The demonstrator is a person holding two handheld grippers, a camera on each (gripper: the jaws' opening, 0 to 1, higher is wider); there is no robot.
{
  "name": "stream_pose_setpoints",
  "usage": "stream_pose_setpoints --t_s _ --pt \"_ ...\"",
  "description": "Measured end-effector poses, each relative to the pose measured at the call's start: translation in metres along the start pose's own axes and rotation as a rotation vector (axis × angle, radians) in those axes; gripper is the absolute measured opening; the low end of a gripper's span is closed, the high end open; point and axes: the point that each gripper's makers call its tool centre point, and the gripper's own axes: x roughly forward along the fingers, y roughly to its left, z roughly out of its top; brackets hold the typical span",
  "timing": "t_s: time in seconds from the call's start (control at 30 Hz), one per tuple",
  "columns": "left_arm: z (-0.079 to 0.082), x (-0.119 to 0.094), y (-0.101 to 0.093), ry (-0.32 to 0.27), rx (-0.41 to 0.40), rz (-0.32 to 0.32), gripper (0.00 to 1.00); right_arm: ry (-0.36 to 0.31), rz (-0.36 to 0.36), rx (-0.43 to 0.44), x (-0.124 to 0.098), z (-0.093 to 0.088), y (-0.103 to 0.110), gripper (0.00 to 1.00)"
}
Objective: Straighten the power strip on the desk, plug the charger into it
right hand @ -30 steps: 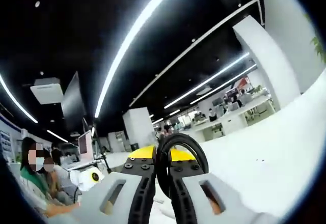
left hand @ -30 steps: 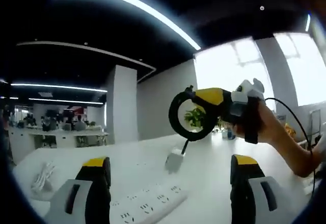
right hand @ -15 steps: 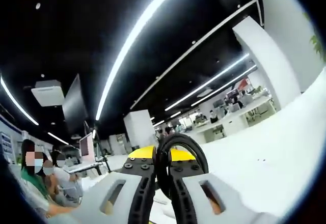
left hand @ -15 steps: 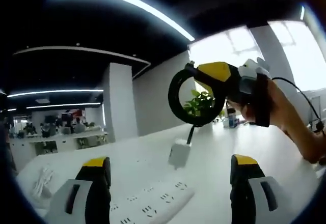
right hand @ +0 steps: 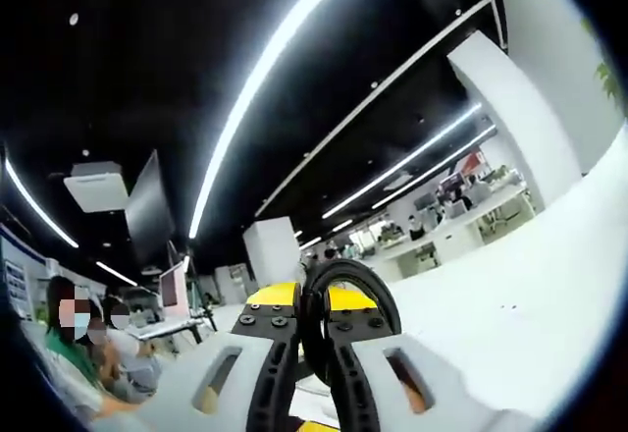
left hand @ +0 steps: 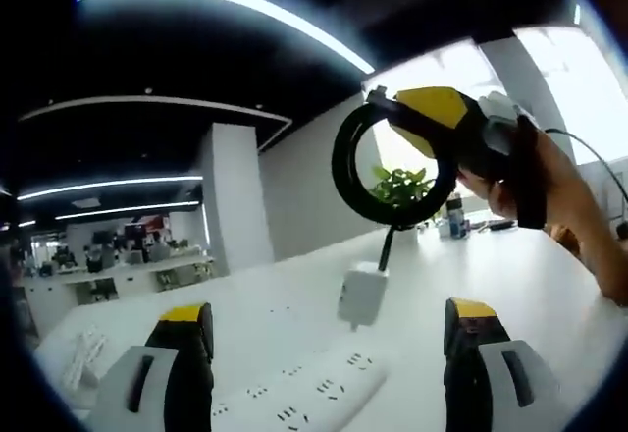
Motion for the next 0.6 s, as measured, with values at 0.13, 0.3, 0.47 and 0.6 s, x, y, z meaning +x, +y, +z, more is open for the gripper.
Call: stream_pose_setpoints --t_s 0.13,0.3,0.47,0.6 --pt "-0.005 0.006 -0.005 0.013 0.011 -0.011 0.99 -0.003 0.005 0.009 -0.001 0.000 0.001 0.06" --pt "-0.006 0.015 -0.012 -0.001 0.042 -0.016 0.99 -0.002 0.007 0.006 -0.003 -0.001 0.003 0.06" --pt "-0.008 0.024 -0.017 0.009 0.064 -0.022 0.85 -0.004 0.006 -0.003 -0.004 0.000 0.005 0.06" --pt "0.001 0.029 -0.016 -0.057 0.050 -0.012 0.75 -0.002 0.006 -0.005 -0.004 0.000 0.005 0.06"
